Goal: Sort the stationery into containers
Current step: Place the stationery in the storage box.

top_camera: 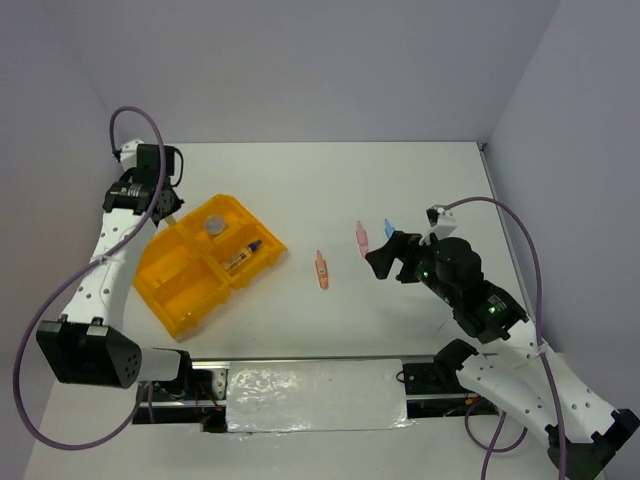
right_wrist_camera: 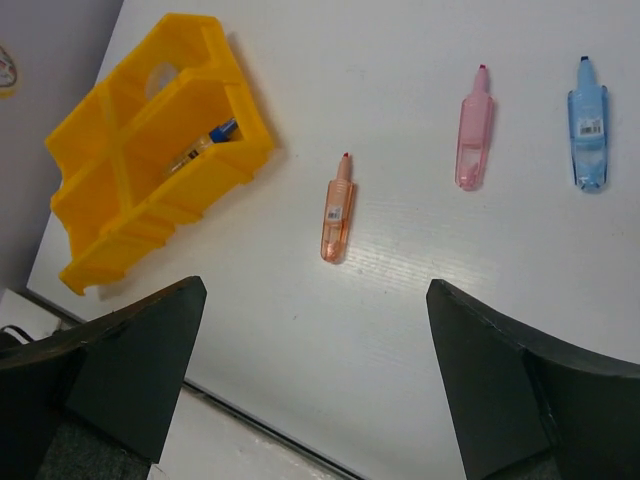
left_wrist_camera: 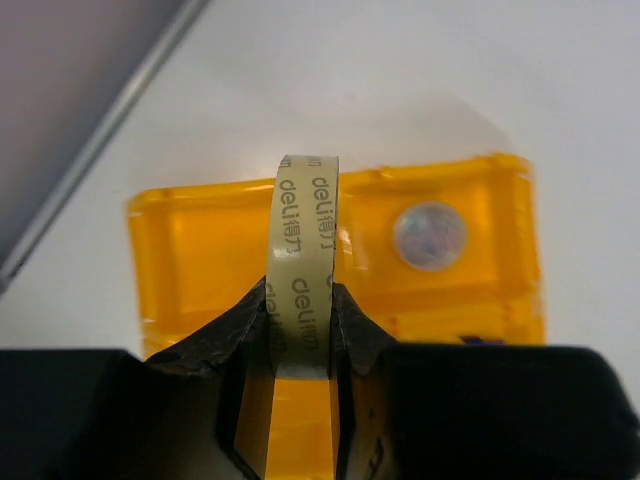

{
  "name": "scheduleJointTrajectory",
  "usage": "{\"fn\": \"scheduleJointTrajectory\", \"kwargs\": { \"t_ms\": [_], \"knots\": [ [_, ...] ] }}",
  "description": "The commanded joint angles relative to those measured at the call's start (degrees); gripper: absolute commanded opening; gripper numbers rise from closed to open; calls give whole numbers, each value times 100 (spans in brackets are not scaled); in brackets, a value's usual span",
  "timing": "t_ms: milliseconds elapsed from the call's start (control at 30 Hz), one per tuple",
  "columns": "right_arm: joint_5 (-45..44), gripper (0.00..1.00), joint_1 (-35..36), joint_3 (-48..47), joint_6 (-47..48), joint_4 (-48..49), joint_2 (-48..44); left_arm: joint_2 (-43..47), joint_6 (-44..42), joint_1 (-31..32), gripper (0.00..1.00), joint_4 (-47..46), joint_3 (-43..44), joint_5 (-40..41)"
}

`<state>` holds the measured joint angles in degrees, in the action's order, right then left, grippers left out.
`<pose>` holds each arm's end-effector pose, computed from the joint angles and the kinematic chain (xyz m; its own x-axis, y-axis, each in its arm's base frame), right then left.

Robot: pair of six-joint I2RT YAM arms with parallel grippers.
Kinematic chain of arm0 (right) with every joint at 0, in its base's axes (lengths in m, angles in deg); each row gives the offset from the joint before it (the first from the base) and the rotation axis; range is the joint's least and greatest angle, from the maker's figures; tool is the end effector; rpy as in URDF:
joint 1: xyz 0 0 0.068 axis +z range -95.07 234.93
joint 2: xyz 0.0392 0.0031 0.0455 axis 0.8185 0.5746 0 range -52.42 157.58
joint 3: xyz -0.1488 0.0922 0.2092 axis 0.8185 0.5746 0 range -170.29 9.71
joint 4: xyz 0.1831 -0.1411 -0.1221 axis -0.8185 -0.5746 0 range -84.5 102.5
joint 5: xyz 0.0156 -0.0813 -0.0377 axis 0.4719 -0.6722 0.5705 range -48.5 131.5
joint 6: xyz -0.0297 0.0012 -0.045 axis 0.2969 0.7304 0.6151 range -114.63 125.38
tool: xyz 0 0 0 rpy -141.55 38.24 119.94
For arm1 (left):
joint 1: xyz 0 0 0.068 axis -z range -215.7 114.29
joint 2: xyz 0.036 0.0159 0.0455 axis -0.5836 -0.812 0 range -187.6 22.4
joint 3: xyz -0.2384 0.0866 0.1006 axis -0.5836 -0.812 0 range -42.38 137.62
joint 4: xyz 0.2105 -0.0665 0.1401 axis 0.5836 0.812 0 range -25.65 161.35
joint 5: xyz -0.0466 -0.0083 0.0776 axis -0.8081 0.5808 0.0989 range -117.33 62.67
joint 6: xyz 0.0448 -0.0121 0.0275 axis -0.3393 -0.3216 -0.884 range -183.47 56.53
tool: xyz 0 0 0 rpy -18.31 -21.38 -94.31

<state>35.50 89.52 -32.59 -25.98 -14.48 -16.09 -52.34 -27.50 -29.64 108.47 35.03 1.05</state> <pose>0.1232 0.0803 0.3158 -0.5041 0.2810 -0.8166 -0.2598 0.8524 0.4537 0.2716 -0.0118 0.3699 -0.3794 -0.4794 -0.7914 -0.5982 0.7796 -0.1855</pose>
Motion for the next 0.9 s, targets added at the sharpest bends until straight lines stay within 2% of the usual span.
{"fn": "scheduleJointTrajectory", "kwargs": {
  "t_ms": [0,100,167,333,567,767,867],
  "knots": [
    [247,100,-22,126,217,237,-21,-523,-160,-465,0,923,309,826],
    [380,100,-22,170,305,194,-109,-1277,59,-589,0,1300,564,1194],
    [398,100,-22,187,410,124,-171,-1481,410,-589,0,1624,687,1494],
    [398,100,-22,117,569,-44,-364,-1640,1183,-589,0,1855,609,1960],
    [459,100,-22,29,771,-211,-566,-1956,1545,-589,1,1820,293,2181],
    [538,100,-22,-94,780,-246,-645,-2071,1642,-589,11,1635,20,2040],
    [556,100,-22,-146,754,-246,-610,-2062,1651,-589,23,1635,38,2093]
  ]
}}
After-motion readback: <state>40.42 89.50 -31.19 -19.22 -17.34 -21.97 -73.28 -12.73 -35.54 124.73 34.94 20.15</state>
